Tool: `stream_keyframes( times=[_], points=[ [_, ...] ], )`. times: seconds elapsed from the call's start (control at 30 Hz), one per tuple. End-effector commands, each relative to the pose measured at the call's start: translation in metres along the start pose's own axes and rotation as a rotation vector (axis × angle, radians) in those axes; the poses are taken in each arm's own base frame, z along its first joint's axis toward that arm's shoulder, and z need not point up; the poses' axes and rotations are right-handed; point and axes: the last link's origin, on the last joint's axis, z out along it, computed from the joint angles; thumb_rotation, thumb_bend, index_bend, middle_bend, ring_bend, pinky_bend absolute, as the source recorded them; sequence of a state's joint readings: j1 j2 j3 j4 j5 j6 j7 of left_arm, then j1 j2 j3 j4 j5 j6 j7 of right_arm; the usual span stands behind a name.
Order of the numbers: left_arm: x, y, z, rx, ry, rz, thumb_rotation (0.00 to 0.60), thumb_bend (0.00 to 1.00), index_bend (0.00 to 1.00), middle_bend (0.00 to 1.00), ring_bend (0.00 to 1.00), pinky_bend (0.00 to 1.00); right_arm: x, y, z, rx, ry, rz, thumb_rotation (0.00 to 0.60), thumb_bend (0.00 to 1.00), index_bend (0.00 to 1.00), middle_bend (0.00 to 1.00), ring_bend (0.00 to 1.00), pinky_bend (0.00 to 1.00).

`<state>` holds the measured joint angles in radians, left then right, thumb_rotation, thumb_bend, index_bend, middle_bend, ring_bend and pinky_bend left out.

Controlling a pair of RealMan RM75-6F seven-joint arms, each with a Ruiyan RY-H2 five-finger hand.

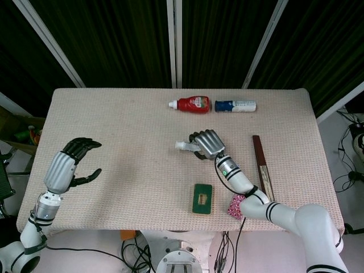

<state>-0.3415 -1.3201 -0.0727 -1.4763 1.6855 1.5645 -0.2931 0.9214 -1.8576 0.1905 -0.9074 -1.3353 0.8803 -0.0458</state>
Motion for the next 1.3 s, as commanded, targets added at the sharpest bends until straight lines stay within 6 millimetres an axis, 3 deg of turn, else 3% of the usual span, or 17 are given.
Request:
stream_keyframes(
  times=[0.03, 0.33, 0.43, 0.6, 0.87, 1.1, 1.3],
  points=[
    [0.001, 0.000, 0.002, 0.005, -0.008, -0.015, 0.600, 0.23, 0.25, 0.28, 0.21, 0.22, 0.006, 0.003, -0.007, 0.024, 0.040, 0.016, 0.600, 0.77, 0.91, 0.73, 0.54, 0.60],
    [0.002, 0.002, 0.016, 0.026, -0.041, -0.122, 0.600, 0.22, 0.25, 0.29, 0.23, 0.30, 0.029, 0.004, -0.030, 0.119, 0.173, 0.001, 0.600, 0.85, 0.93, 0.75, 0.56, 0.63],
    [0.001, 0.005, 0.028, 0.023, -0.082, -0.196, 0.600, 0.24, 0.28, 0.31, 0.25, 0.33, 0.037, 0.000, -0.036, 0.180, 0.209, -0.001, 0.600, 0.88, 0.93, 0.75, 0.56, 0.63],
    [-0.007, 0.007, 0.054, 0.046, -0.219, -0.315, 0.600, 0.30, 0.28, 0.32, 0.26, 0.33, 0.060, -0.005, -0.032, 0.284, 0.117, -0.063, 0.600, 0.89, 0.93, 0.75, 0.56, 0.63],
    [-0.040, 0.015, 0.074, 0.069, -0.318, -0.353, 0.600, 0.31, 0.29, 0.29, 0.24, 0.28, 0.112, -0.024, -0.032, 0.342, 0.006, -0.283, 0.600, 0.89, 0.92, 0.75, 0.56, 0.63],
    [-0.073, 0.020, 0.079, 0.088, -0.334, -0.408, 0.600, 0.31, 0.30, 0.24, 0.19, 0.23, 0.127, -0.034, -0.026, 0.337, -0.035, -0.396, 0.600, 0.90, 0.92, 0.74, 0.56, 0.63],
    [-0.090, 0.025, 0.083, 0.103, -0.296, -0.435, 0.600, 0.31, 0.33, 0.21, 0.16, 0.21, 0.130, -0.037, -0.020, 0.311, -0.019, -0.391, 0.600, 0.90, 0.92, 0.74, 0.56, 0.63]
  ],
)
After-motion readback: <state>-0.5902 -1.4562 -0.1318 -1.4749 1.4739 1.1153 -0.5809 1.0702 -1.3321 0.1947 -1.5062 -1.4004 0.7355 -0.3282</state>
